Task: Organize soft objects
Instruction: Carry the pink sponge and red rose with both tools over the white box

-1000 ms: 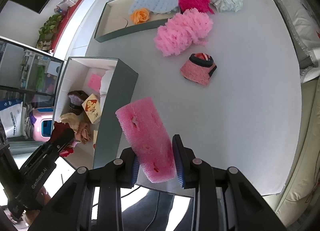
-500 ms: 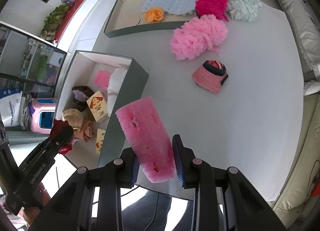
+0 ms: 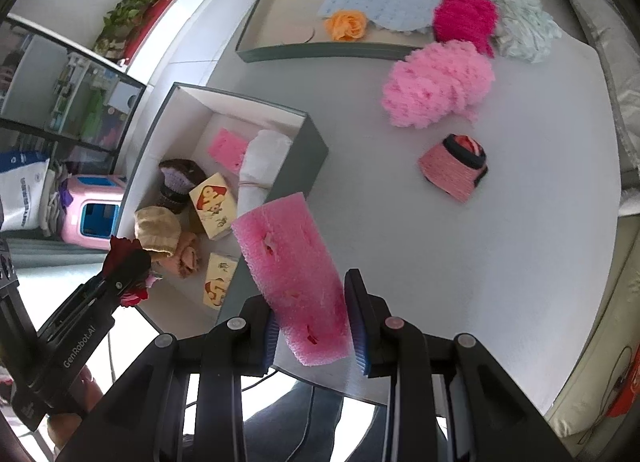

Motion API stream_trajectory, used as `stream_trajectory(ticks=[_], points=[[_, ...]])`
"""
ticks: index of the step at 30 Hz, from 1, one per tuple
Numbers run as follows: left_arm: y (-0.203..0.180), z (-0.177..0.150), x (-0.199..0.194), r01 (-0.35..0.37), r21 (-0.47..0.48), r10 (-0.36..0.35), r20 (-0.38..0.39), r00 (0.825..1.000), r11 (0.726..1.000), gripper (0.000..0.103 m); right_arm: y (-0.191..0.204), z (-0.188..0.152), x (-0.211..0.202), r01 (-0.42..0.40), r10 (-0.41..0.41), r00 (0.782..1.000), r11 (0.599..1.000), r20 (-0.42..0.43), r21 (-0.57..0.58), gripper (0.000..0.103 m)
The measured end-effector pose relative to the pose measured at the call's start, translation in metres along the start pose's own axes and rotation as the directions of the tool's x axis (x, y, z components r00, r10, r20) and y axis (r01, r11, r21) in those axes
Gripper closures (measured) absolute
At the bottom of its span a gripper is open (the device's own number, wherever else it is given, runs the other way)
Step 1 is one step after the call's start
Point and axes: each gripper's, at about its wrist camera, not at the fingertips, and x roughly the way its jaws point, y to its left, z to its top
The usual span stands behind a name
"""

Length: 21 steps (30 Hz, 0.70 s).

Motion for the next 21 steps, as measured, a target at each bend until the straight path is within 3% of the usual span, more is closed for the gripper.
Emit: stream_trajectory(ticks=[21], points=[[0.039,0.0,-0.001,-0.056,-0.106,0.056,0.0,0.998,0.993,0.073,0.049,0.02,0.02,-0.03,0.024,0.998,0.991,-0.051,-0.127,0.07]])
